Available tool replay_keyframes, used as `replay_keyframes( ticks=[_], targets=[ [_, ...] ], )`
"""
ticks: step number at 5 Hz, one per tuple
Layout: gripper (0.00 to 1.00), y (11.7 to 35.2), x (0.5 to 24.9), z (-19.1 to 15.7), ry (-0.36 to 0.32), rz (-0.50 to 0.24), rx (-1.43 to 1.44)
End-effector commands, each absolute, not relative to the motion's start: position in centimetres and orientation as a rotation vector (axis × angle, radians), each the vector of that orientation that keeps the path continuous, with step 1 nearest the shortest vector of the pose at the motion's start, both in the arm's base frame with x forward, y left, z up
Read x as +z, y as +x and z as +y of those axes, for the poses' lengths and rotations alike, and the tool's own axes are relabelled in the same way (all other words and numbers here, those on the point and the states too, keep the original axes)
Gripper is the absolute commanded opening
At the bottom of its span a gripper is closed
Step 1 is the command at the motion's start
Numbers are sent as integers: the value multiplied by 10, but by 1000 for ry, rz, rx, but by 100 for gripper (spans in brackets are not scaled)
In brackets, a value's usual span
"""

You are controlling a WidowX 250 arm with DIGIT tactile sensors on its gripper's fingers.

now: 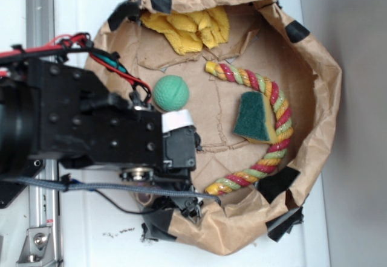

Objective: Grab the wood chip.

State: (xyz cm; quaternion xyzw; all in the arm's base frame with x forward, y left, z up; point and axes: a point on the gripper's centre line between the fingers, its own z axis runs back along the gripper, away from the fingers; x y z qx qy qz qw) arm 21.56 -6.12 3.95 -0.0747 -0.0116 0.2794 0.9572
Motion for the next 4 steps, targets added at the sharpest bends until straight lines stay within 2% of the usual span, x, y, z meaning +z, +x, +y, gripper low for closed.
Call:
replay_keyframes(
  ticks=[1,2,3,4],
  targets=[
    [100,234,33,-63,-159,-32,528],
    [100,240,22,-64,-126,1,523],
    [0,240,21,-61,-118,-2,528],
    [0,239,22,-50,-91,-24,516]
  ],
)
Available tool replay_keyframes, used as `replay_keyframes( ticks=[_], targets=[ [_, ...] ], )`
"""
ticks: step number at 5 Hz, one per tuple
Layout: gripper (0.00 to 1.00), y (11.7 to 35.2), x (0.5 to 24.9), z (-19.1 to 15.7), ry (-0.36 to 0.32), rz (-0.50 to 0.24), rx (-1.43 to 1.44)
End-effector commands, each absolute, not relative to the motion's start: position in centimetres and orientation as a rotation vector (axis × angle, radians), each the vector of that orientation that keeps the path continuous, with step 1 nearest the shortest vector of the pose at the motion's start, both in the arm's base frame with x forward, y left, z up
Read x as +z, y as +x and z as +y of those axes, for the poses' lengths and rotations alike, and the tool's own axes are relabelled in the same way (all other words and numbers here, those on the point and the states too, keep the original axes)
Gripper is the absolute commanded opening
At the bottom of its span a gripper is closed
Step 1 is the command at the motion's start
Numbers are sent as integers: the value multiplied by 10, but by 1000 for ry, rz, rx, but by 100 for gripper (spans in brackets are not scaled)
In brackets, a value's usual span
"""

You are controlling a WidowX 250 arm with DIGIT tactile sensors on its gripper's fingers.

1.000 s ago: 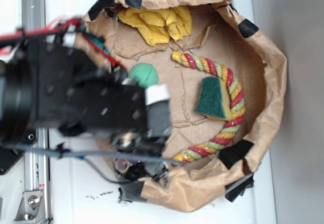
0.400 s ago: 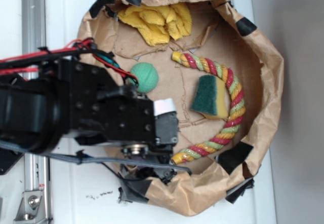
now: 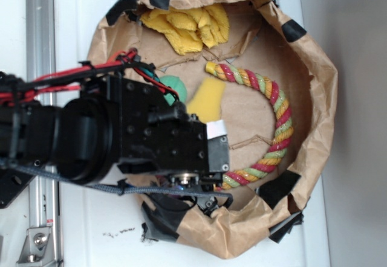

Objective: Grab the wood chip.

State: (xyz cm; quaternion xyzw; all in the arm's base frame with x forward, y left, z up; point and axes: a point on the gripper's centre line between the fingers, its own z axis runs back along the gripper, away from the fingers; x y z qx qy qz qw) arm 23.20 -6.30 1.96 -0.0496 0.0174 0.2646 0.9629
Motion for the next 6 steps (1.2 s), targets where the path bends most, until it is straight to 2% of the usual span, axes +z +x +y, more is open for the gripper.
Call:
replay_keyframes(
  ticks=[1,2,3,4,5,6],
  targets=[
    [0,237,21,-36,-53,-38,480],
    [0,240,36,-28,-18,-37,345],
    [0,251,87,-16,37,-39,284],
    [0,264,137,-4,-17,-74,297],
    [0,273,169,-2,-22,-92,301],
    [0,278,171,-3,8,-107,287]
  ],
)
